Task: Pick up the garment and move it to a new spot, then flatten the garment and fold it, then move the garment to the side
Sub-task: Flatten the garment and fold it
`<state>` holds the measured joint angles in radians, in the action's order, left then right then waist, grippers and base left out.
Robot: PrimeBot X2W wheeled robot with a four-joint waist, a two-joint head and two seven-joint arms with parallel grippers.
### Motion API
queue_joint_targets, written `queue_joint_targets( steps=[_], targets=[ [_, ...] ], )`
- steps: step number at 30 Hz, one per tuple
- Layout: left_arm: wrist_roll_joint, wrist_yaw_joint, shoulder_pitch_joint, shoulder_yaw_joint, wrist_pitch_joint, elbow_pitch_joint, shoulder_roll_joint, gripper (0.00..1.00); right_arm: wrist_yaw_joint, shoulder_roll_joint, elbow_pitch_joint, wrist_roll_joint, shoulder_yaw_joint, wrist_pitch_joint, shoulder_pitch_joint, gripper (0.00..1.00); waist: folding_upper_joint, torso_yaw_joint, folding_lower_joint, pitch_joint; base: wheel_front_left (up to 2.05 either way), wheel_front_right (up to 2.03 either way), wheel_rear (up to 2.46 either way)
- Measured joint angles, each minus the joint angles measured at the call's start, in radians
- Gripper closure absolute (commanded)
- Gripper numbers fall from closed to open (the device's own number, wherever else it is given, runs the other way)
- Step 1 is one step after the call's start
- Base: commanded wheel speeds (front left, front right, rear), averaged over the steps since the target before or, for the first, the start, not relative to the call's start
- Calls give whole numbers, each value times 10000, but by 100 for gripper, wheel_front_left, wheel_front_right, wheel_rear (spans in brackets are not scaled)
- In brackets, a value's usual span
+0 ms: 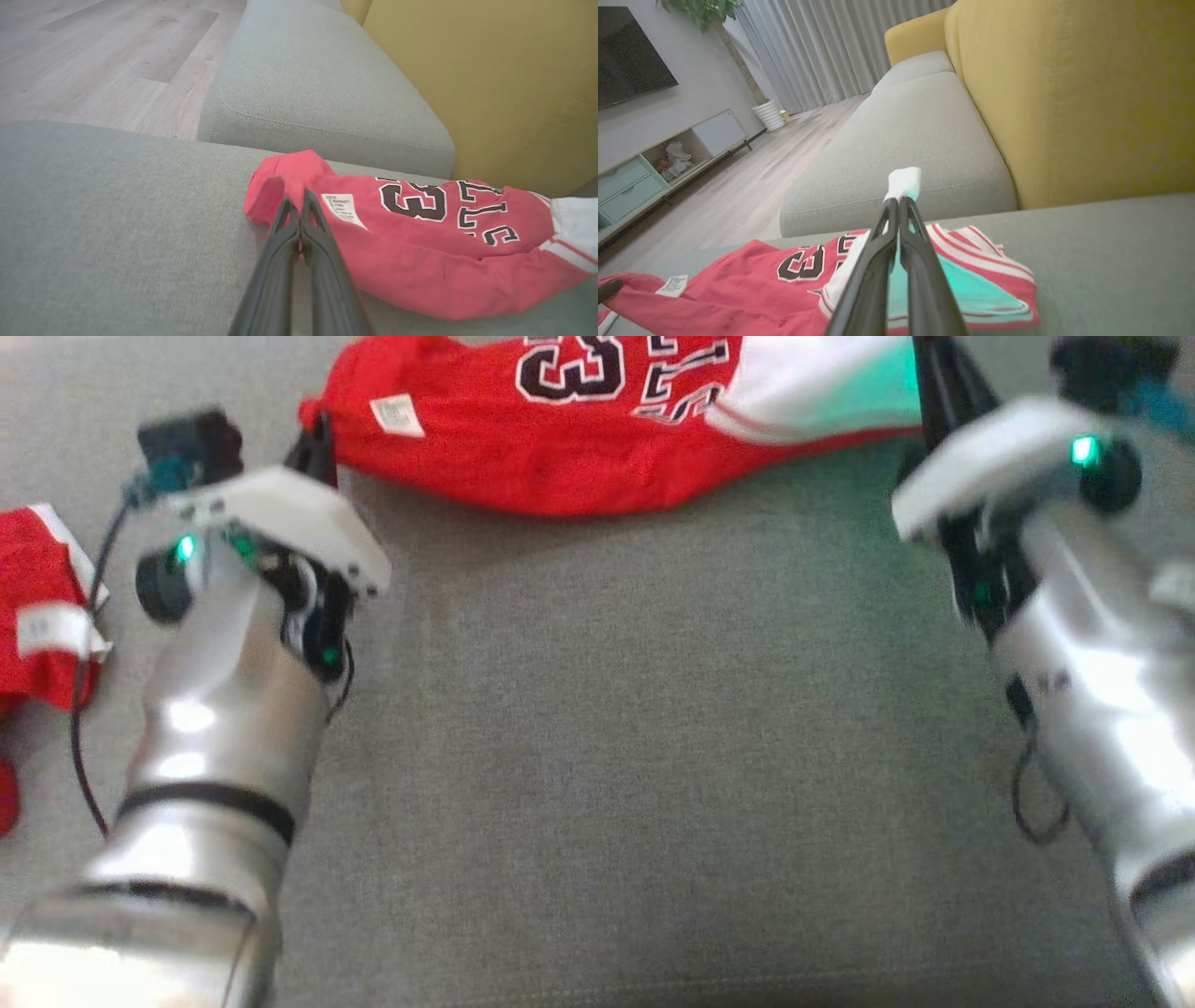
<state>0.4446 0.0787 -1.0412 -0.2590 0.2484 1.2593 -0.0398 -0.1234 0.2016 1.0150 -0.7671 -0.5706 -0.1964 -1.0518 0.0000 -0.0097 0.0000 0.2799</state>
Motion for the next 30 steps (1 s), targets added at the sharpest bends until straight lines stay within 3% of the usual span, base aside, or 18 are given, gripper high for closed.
queue_joint_targets(
  steps=[7, 8, 14, 19, 23, 27, 30],
  targets=[
    [-54, -102, 3315, 660, 10, -3097, -140, 100, 2, 1022, -2207, -757, 61, -428, 3401, 100, 0, 97, 0, -709, 0, 0, 0],
    [-224, -209, 4537, 792, 10, -4063, -180, 100, 2, 1204, -2915, -658, 355, -449, 4428, 100, 0, 106, 0, -898, 0, 0, 0],
    [-577, -721, 7790, 848, 10, -6924, -184, 100, 0, 1302, -5003, 644, 1804, -479, 7353, 100, 0, 114, -1, -1375, 0, 0, 0],
    [-748, -1231, 10043, 773, -117, -9317, -217, 100, 2, 832, -7252, 1973, 3705, 591, 9997, 100, 1, 182, -1, -1762, 0, 0, 0],
    [-794, -1557, 11544, 612, -1135, -10951, -322, 100, 2, -113, -9547, 3045, 5168, 1824, 12086, 100, 1, 344, -1, -1993, 0, 0, 0],
    [-796, -1900, 12503, 508, -1879, -12207, -560, 100, 2, -1066, -11492, 3787, 5910, 2976, 13599, 100, 1, 444, -1, -2154, 0, 0, 0],
    [-796, -2130, 12963, 569, -2132, -12916, -713, 100, 2, -1396, -12448, 4027, 6180, 3559, 14395, 100, 1, 462, -1, -2229, 0, 0, 0]
  ],
)
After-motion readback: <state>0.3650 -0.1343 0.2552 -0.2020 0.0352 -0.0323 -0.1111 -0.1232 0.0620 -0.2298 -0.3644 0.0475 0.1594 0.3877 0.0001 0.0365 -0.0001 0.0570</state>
